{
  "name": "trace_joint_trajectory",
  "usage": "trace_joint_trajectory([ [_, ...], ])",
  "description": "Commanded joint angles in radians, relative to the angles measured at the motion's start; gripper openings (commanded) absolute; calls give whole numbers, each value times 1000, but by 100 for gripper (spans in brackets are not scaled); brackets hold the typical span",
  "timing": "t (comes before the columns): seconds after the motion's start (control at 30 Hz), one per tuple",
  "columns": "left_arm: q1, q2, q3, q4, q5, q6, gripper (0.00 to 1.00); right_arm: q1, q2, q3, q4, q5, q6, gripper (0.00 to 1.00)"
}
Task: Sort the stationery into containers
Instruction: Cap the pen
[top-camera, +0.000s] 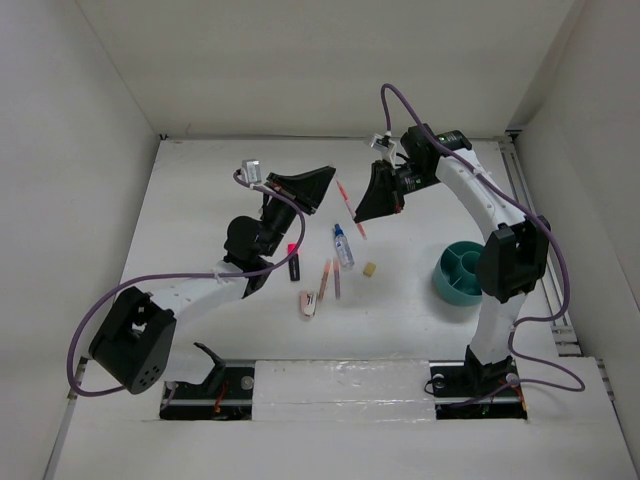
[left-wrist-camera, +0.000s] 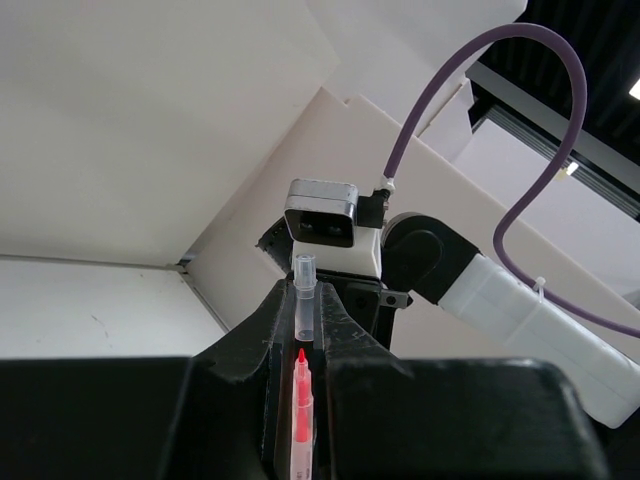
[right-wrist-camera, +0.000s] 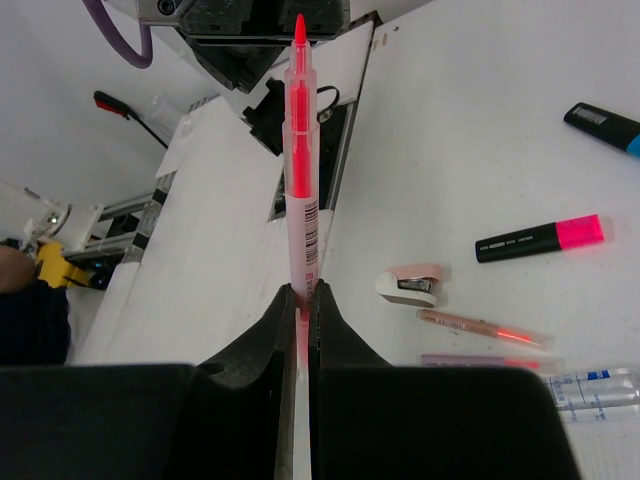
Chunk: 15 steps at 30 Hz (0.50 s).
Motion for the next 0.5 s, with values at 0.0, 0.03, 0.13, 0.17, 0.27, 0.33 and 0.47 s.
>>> trace_joint_trajectory([
  [0.0, -3, -34, 26, 70, 2, 7, 0, -2, 3, 22, -23, -42, -23, 0],
  [0.03, -3, -34, 26, 70, 2, 7, 0, -2, 3, 22, -23, -42, -23, 0],
  [0.13, -3, -25, 17, 79, 11, 7, 0, -2, 3, 22, -23, -42, -23, 0],
  [0.17, -3, -25, 17, 79, 11, 7, 0, -2, 3, 22, -23, -42, -23, 0],
  [0.27, -3, -7, 17, 89, 21, -2, 0, -2, 3, 32, -23, -42, -23, 0],
  [0.33, -3, -7, 17, 98, 31, -2, 0, -2, 3, 32, -23, -42, -23, 0],
  [0.47, -3, -7, -1, 98, 31, -12, 0, -2, 3, 32, -23, -42, -23, 0],
])
